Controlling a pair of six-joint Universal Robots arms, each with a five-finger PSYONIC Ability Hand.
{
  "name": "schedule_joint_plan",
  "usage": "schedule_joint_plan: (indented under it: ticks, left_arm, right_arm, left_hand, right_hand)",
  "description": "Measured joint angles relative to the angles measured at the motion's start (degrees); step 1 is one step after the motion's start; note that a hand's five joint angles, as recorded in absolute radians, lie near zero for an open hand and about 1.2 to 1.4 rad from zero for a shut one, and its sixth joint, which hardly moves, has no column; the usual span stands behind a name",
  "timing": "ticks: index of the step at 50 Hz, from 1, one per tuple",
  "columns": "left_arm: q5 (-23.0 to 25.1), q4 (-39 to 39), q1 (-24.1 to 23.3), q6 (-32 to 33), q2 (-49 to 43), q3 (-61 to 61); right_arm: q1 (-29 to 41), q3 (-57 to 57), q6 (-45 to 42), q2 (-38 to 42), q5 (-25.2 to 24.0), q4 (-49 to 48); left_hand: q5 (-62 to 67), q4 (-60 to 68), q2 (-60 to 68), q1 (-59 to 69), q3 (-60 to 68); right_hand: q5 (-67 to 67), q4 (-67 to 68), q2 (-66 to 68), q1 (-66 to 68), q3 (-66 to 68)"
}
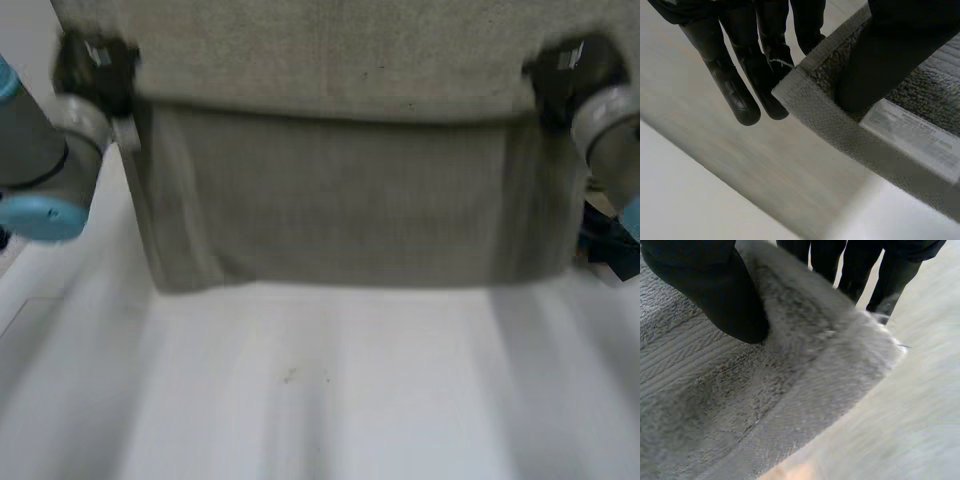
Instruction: Fold the laundry.
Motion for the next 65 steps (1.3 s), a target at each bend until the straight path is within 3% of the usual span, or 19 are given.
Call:
schedule_joint_plan:
  ticks: [3,6,9,13,22,28,33,42,48,50,52,58,63,65]
  left_arm:
    - [-0.2,12.6,0.1,-4.0,-0.3,2.5]
    - [-0.3,20.0,0.3,-7.2,0.3,3.1]
    - [-0.4,23.4,0.6,-10.1,1.1,2.4]
    - [-0.4,24.0,1.0,-12.8,1.9,0.8]
    - [0.7,17.6,4.4,-18.2,1.5,-11.0]
    - [1.8,12.6,4.7,-17.8,-1.9,-19.2]
    - [2.0,5.2,4.1,-15.0,-2.7,-24.5]
    - [1.3,-12.2,4.0,-5.1,7.7,-34.1]
    - [1.5,-29.8,5.2,9.0,26.0,-45.5]
    - [1.6,-32.2,5.5,11.4,28.1,-46.9]
    - [2.0,-38.4,6.1,18.7,33.6,-50.7]
    - [3.9,-41.5,5.7,25.9,35.6,-52.4]
    - [5.2,-35.4,4.1,21.5,28.4,-47.1]
    - [4.9,-30.7,2.4,16.2,22.3,-41.5]
  right_arm:
    - [0.7,0.4,5.8,-0.6,0.9,-17.0]
    - [1.0,1.6,10.2,-1.3,2.0,-29.6]
    - [1.2,2.8,13.0,-1.4,3.1,-36.6]
    - [1.2,3.8,14.2,-0.8,3.8,-38.7]
    - [0.9,5.3,13.4,6.6,1.0,-21.5]
    - [0.9,6.3,10.8,13.4,-2.8,-8.2]
    - [1.0,9.0,5.3,14.6,-3.5,-2.2]
    - [0.4,18.1,-4.1,4.0,-2.1,8.1]
    - [-0.3,27.3,-12.5,-6.8,0.1,26.2]
    - [-0.5,28.7,-13.9,-8.1,0.2,28.5]
    - [-1.2,33.0,-18.2,-11.3,0.5,33.6]
    - [-2.6,37.5,-22.4,-13.4,0.2,33.4]
    - [-2.8,36.0,-22.1,-10.8,0.5,25.9]
    - [-2.7,33.3,-21.0,-7.2,1.0,19.9]
  left_hand:
    - [0.0,0.0,0.0,0.0,0.0]
    - [0.0,0.0,0.0,0.0,0.0]
    - [0.4,0.0,0.0,0.0,0.0]
    - [0.4,0.0,0.0,0.0,0.0]
    - [0.4,0.0,0.0,0.0,0.0]
    - [0.4,0.0,0.0,0.0,0.0]
    - [0.4,0.0,0.0,0.0,0.0]
    - [0.4,0.0,0.0,0.0,0.0]
    - [0.4,0.0,0.0,0.0,0.0]
    - [0.4,0.0,0.0,0.0,0.0]
    - [0.4,0.0,0.0,0.0,0.0]
    - [0.4,0.0,0.0,0.0,0.0]
    - [0.4,0.0,0.0,0.0,0.0]
    - [0.4,0.0,0.0,0.0,0.0]
  right_hand:
    - [0.0,0.0,0.0,0.0,0.0]
    - [0.5,0.0,0.0,0.0,0.0]
    - [0.8,0.0,0.0,0.0,0.0]
    - [0.9,0.0,0.0,0.0,0.0]
    - [0.9,0.1,0.0,0.0,0.0]
    - [1.2,0.1,0.0,0.0,0.0]
    - [1.4,0.2,0.0,0.0,0.0]
    - [1.4,0.2,0.0,0.0,0.0]
    - [1.4,0.2,0.0,0.0,0.0]
    - [1.3,0.2,0.0,0.0,0.0]
    - [1.3,0.2,0.0,0.0,0.0]
    - [1.4,0.2,0.0,0.0,0.0]
    - [1.3,0.2,0.0,0.0,0.0]
    - [1.4,0.2,0.0,0.0,0.0]
